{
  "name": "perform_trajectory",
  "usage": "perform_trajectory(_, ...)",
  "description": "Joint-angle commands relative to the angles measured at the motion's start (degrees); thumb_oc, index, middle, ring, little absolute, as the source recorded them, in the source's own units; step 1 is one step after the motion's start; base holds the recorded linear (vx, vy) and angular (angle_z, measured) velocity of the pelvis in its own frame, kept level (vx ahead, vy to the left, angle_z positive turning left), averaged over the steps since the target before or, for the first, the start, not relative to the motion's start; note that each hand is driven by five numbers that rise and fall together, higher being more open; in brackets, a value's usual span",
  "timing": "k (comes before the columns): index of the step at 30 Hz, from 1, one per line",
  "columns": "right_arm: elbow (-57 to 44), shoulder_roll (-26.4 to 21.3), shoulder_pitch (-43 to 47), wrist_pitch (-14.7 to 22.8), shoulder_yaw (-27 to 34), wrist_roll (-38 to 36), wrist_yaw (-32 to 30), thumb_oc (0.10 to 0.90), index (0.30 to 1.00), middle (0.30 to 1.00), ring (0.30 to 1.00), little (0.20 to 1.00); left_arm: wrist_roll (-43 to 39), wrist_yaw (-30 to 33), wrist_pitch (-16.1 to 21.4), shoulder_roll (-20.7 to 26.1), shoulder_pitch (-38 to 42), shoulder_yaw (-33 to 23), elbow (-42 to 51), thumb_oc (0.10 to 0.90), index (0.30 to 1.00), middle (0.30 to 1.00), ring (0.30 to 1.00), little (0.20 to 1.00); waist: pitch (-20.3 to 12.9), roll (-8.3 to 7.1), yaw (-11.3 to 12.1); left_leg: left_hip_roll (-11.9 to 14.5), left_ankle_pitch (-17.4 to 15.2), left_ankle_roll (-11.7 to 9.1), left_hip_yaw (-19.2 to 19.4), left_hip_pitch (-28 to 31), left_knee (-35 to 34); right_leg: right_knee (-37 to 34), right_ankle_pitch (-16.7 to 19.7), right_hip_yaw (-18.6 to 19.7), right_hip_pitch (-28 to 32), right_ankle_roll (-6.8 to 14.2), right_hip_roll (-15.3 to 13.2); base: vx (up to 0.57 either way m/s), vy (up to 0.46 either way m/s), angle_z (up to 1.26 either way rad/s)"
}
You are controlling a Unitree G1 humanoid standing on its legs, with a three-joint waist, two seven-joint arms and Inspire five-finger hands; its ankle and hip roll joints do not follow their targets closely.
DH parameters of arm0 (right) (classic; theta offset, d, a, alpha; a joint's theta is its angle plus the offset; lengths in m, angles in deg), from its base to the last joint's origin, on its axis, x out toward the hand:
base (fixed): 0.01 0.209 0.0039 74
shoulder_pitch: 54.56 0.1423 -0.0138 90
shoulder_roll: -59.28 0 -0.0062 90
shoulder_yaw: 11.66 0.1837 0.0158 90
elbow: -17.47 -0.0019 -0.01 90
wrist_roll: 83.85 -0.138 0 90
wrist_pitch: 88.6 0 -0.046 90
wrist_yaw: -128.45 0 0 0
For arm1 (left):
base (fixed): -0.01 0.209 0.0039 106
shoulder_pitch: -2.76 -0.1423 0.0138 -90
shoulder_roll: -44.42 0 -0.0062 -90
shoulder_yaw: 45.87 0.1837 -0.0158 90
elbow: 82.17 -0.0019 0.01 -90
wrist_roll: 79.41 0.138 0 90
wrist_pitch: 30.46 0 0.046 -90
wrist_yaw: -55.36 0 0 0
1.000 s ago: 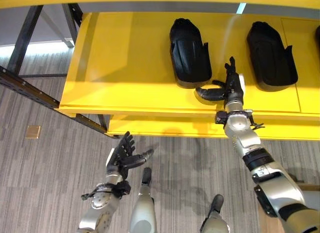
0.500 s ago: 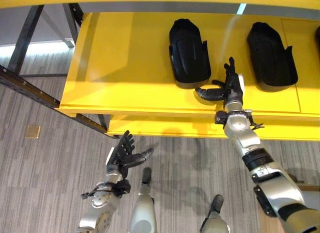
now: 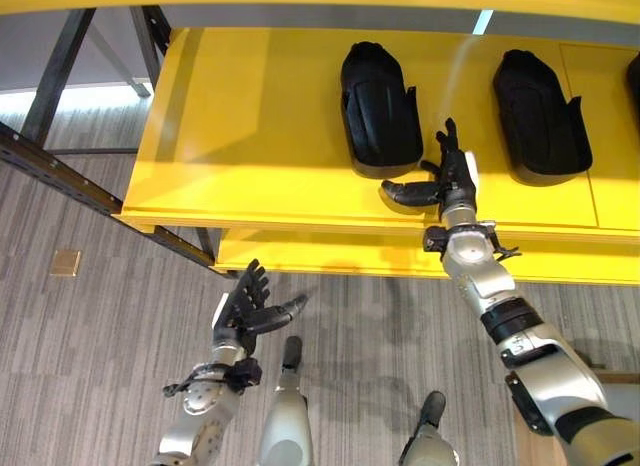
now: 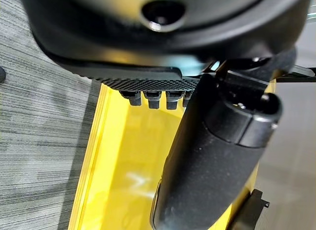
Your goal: Move parts from the plastic box to the shelf.
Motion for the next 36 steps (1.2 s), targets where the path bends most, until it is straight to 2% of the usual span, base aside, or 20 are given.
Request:
perform_trajectory(1, -0.48, 1.87, 7.34, 1.26, -1.90, -0.98, 3.08, 0.900, 1.000, 1.000, 1.000, 1.000, -0.04, 0.12, 5.22, 1.68, 1.61, -1.68, 5.61, 0.900, 1.000, 1.000, 1.000, 1.000, 0.70, -1.71, 2.64, -1.56, -3.16, 5.34, 4.96, 6.08, -3.51, 5.95, 3.41, 1.32, -2.89, -3.20, 0.43, 0.00, 0.000, 0.00)
perform_trajectory(36, 0.95, 3.10, 8.73, 1.26, -2.51, -1.37, 3.37, 0.900, 1.000, 1.000, 1.000, 1.000, -0.55, 0.76, 5.31, 1.73, 1.81, -1.74, 5.16, 0.900, 1.000, 1.000, 1.000, 1.000, 0.73, -3.12, 3.54, -1.83, -3.27, 5.57, 4.54, 6.20, -3.48, 5.69, 3.58, 0.98, -2.24, -3.25, 0.65, 0.00, 0.001, 0.01)
